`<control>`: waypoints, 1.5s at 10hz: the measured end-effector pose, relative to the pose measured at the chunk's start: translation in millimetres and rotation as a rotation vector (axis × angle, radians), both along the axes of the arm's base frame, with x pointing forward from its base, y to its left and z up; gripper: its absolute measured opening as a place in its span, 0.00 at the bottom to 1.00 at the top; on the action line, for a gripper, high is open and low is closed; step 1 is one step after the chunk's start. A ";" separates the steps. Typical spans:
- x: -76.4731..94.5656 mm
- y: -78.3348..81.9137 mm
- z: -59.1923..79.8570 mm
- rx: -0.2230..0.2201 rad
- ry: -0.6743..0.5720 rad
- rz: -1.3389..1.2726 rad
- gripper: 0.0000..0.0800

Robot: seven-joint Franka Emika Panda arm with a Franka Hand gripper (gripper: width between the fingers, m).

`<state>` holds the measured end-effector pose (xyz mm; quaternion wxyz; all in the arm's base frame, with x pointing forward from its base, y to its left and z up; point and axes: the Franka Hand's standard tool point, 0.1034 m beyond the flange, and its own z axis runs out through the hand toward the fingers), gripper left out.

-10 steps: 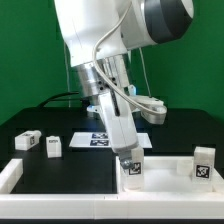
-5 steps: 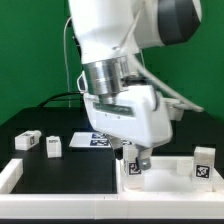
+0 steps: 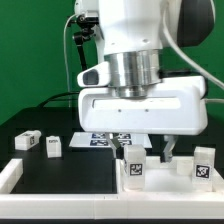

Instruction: Assemble square table

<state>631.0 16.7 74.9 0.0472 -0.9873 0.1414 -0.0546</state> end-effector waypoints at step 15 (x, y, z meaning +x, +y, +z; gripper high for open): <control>-7.2 -5.3 -6.9 0.175 0.135 -0.961 0.37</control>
Offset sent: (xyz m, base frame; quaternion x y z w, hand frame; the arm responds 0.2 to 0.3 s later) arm 0.0000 0.0000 0.0000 0.0000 0.0000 0.0000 1.0000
